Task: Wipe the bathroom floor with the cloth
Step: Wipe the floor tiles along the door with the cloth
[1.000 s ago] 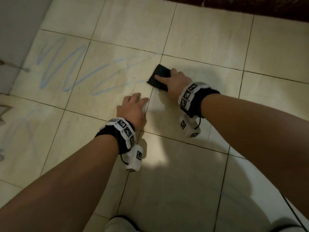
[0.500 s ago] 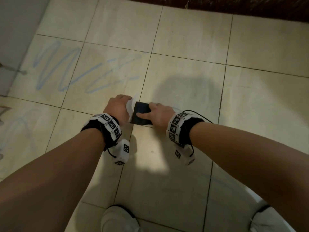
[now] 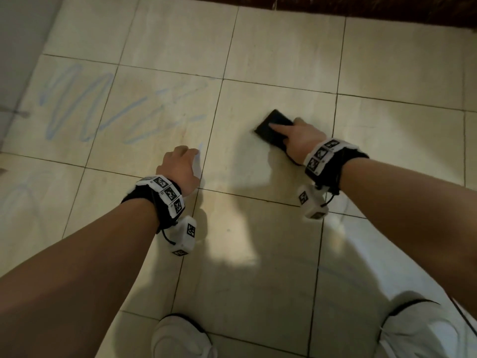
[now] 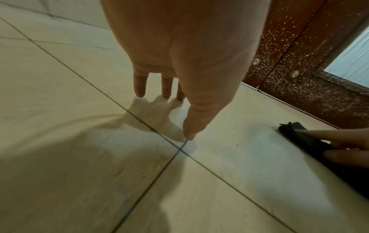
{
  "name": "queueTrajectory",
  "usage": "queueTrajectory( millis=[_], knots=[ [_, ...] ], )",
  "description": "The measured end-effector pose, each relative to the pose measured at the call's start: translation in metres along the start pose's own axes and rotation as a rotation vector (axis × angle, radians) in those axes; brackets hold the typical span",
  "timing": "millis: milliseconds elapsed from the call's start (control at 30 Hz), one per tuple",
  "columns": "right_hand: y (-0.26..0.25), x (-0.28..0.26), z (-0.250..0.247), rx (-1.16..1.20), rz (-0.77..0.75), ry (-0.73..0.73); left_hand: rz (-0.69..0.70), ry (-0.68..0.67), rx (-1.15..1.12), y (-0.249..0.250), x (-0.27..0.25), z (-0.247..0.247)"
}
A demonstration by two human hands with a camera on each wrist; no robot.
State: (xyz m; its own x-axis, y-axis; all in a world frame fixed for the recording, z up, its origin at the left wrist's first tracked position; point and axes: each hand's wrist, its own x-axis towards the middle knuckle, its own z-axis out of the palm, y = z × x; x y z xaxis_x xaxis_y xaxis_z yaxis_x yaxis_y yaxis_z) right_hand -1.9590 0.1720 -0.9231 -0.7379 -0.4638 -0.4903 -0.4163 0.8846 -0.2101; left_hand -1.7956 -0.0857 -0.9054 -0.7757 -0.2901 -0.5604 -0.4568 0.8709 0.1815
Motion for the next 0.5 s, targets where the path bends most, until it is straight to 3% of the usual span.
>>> queueTrajectory(
  millis=[100, 200, 500],
  knots=[
    [0.029, 0.009, -0.017, 0.025, 0.152, -0.006, 0.002, -0.010, 0.032, -0.002, 0.001, 0.002],
    [0.020, 0.009, -0.017, 0.002, 0.189, -0.019, -0.002, -0.020, 0.056, -0.005, 0.001, 0.004],
    [-0.077, -0.037, 0.029, -0.171, -0.238, -0.163, -0.026, 0.040, 0.070, -0.002, -0.001, 0.010]
  ],
)
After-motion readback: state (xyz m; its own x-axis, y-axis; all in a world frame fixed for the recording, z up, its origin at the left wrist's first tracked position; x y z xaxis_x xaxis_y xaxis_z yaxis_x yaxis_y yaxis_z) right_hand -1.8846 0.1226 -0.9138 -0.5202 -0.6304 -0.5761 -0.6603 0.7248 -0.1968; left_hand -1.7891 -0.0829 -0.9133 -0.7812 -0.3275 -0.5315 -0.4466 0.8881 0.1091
